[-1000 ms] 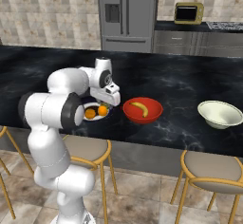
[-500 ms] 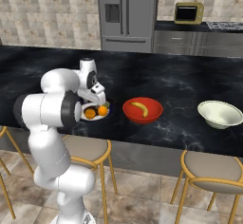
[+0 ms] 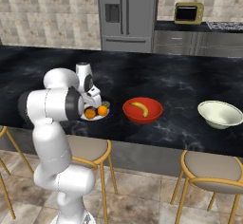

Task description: Take the fruits from the plate on the dining counter and place two fruits in each bowl.

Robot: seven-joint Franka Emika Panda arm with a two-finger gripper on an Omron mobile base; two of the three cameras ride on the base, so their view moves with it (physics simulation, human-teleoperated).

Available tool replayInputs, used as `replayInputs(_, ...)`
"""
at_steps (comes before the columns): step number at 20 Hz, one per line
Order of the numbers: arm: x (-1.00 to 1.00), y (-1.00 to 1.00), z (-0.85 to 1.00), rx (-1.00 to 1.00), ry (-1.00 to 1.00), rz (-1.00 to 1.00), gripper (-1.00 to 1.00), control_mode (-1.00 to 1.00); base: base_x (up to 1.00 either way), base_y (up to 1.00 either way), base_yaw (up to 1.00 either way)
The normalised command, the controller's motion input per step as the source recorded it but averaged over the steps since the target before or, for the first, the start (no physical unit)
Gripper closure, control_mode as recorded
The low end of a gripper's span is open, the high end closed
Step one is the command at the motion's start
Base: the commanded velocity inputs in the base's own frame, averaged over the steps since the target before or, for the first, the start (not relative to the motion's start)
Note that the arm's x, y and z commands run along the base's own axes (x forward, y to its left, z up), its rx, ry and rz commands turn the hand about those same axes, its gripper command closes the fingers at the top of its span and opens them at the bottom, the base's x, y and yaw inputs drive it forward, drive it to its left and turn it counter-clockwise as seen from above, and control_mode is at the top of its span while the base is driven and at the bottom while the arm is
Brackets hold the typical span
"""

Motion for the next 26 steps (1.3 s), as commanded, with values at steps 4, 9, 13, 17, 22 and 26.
replayInputs(4,0.27,0.03,-0.22,-0.01,0.00,0.00,-1.00,-1.00,0.00,0.00,0.00)
replayInputs(9,0.15,0.00,-0.16,0.00,0.01,0.00,-1.00,-1.00,0.00,0.00,0.00)
replayInputs(13,-0.19,0.00,-0.01,0.00,0.01,0.00,-1.00,-1.00,0.00,0.00,0.00)
replayInputs(17,-0.12,0.00,-0.10,0.00,0.05,-0.03,-1.00,-1.00,0.00,0.00,0.00)
replayInputs(22,-0.05,0.00,-0.21,0.00,0.07,-0.04,-1.00,-1.00,0.00,0.00,0.00)
replayInputs(26,0.00,0.00,-0.23,0.00,0.07,-0.01,-1.00,-1.00,0.00,0.00,0.00)
